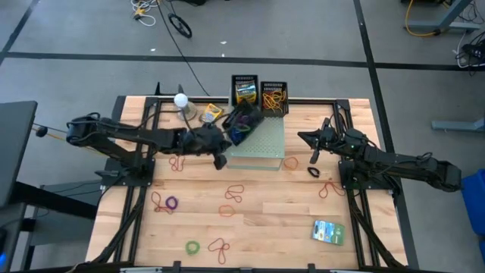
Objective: Pick & Place Office Desk Supplies
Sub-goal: Adjust the black bins on the shelf
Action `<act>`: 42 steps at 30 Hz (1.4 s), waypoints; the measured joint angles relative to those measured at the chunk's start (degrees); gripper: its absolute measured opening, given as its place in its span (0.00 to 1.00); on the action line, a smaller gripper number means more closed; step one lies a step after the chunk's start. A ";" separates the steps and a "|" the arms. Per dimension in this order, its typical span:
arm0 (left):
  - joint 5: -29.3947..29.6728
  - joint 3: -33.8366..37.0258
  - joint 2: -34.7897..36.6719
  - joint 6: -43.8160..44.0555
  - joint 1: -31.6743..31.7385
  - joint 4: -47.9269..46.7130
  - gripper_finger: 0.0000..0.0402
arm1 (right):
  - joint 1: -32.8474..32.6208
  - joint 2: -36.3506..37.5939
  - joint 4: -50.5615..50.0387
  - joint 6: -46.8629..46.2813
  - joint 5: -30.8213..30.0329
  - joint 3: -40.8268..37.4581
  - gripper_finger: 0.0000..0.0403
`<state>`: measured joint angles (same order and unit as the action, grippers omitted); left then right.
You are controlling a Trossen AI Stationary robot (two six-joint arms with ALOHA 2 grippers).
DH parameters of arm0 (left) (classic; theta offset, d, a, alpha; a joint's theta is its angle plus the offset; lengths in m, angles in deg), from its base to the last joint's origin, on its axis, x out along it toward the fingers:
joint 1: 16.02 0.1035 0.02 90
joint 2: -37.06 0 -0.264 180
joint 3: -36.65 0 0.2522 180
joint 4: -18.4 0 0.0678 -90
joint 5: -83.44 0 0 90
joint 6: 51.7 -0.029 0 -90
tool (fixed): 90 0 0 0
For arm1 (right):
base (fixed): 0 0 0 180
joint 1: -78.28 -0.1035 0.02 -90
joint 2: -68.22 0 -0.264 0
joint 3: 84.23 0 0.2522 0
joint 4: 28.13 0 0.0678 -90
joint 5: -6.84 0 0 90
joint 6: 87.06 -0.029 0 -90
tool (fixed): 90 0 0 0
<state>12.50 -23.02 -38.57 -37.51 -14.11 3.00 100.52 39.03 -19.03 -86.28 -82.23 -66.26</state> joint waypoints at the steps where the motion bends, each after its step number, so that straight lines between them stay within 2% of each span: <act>1: 0.80 0.00 0.00 0.58 -0.88 -0.69 0.04 | 0.00 0.00 -0.14 -0.24 0.00 0.00 0.02; 6: 5.49 -0.36 0.00 2.00 -3.75 -1.56 0.07 | 0.00 -0.02 -0.28 -3.13 0.00 0.00 0.02; 17: 5.85 -7.49 -0.02 -1.50 -5.83 -3.53 0.04 | -2.60 -0.02 2.66 -2.90 -0.20 0.00 0.02; 21: 6.83 -13.62 -0.04 -3.03 -5.16 -12.84 0.08 | -3.54 -0.04 2.67 -2.02 -0.20 0.00 0.02; 25: 4.91 -17.73 -0.86 -2.34 -3.56 -14.81 0.16 | -3.80 -0.04 2.71 -1.54 -0.17 0.00 0.02; 28: 3.31 -20.47 -3.74 -2.28 -2.83 -14.80 0.23 | -3.80 -0.02 3.11 -1.34 -0.20 0.00 0.02; 35: 3.06 -29.44 -15.76 -2.09 -2.62 -15.09 0.39 | -3.80 -0.04 3.37 -0.12 -1.15 0.00 0.02; 37: 4.33 -32.60 -18.77 -2.07 -2.58 -15.54 0.41 | -3.80 -0.02 3.51 0.13 -1.17 0.00 0.02; 42: 9.53 -40.93 -25.03 -3.96 -2.60 -24.89 0.42 | -3.80 -0.02 3.50 0.37 -1.25 0.00 0.02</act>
<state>22.04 -63.95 -63.61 -41.47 -16.71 -21.89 96.72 39.01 -15.52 -85.91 -83.48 -66.26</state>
